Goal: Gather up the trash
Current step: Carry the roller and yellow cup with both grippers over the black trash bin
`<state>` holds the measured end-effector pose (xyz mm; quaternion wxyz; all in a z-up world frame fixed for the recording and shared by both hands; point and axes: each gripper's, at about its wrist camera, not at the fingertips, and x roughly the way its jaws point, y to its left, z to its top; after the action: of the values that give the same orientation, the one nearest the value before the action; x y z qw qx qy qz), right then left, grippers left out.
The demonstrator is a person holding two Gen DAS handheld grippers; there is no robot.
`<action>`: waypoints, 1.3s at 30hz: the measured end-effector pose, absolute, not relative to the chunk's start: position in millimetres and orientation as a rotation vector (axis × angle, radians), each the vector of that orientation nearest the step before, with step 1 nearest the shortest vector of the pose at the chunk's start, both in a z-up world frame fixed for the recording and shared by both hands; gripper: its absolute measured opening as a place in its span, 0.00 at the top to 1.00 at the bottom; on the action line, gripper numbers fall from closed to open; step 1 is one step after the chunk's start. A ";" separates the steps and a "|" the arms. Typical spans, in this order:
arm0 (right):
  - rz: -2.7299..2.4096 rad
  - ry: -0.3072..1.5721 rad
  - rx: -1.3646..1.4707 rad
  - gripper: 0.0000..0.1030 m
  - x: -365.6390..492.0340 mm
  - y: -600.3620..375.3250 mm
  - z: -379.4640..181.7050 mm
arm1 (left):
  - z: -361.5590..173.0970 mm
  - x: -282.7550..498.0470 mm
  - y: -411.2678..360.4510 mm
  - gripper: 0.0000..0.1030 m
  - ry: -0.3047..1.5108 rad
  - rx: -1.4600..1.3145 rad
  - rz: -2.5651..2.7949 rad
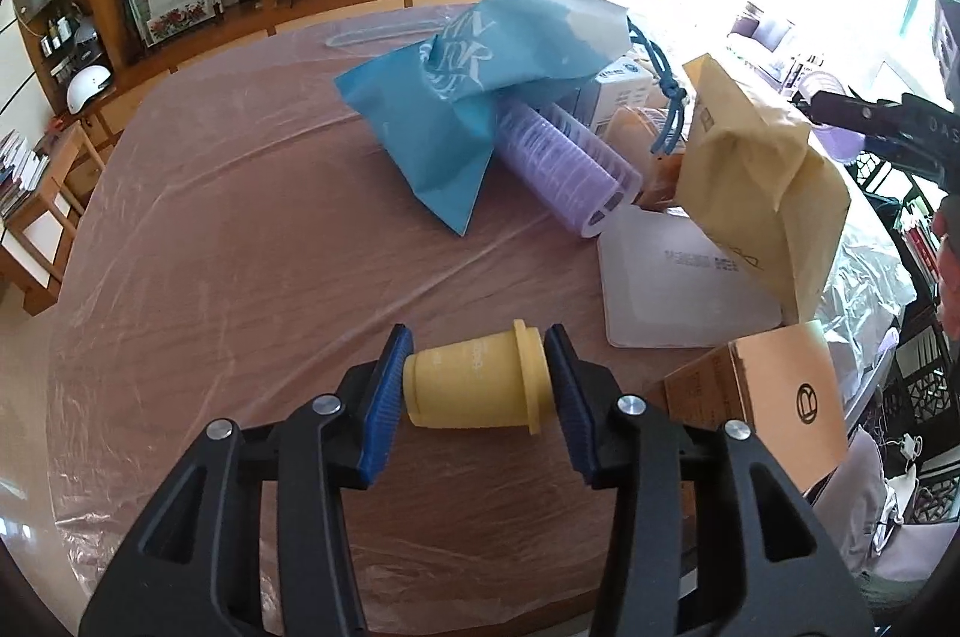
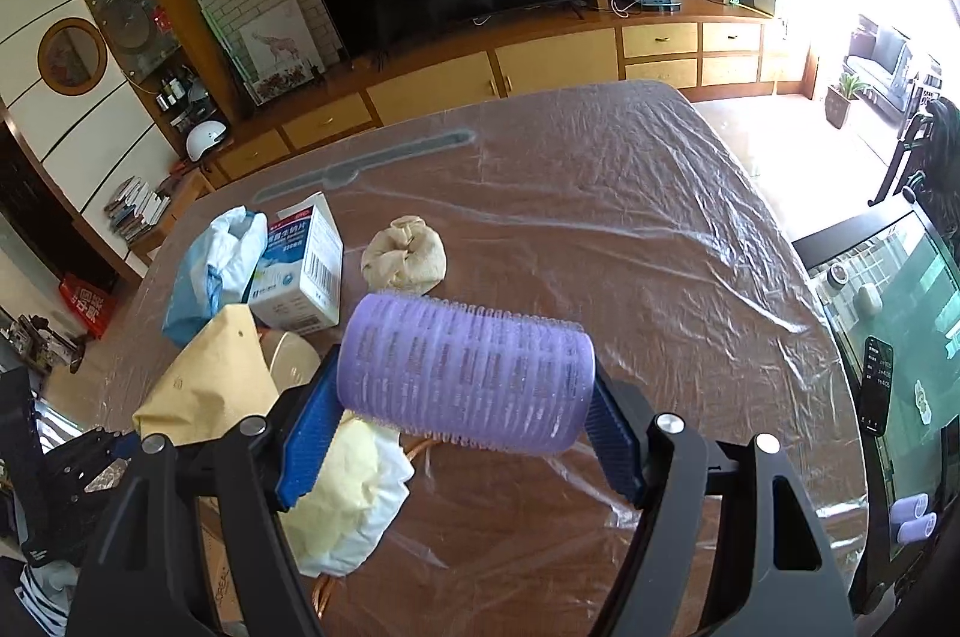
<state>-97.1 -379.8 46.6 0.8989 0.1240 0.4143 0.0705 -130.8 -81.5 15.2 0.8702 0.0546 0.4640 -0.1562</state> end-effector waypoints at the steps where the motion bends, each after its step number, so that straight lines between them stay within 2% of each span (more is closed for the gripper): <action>1: 0.150 0.856 0.255 0.30 -99.4 -379.6 46.7 | 15.1 -130.8 -80.4 0.55 0.972 0.110 -0.323; 16: 0.250 0.822 0.279 0.31 -140.7 -374.8 66.5 | 40.5 -147.1 -72.7 0.55 0.921 0.026 -0.315; 27: 0.384 0.841 0.318 0.31 -198.1 -362.9 76.2 | 60.5 -189.3 -75.2 0.56 0.900 0.013 -0.344; 39: 0.485 0.938 0.304 0.31 -250.5 -336.0 53.2 | 62.6 -238.1 -87.2 0.56 0.924 0.011 -0.395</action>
<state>-250.5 -336.0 53.2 0.8528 0.1447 0.4457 0.2304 -238.1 -87.2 62.6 0.8763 0.0053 0.4429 -0.1895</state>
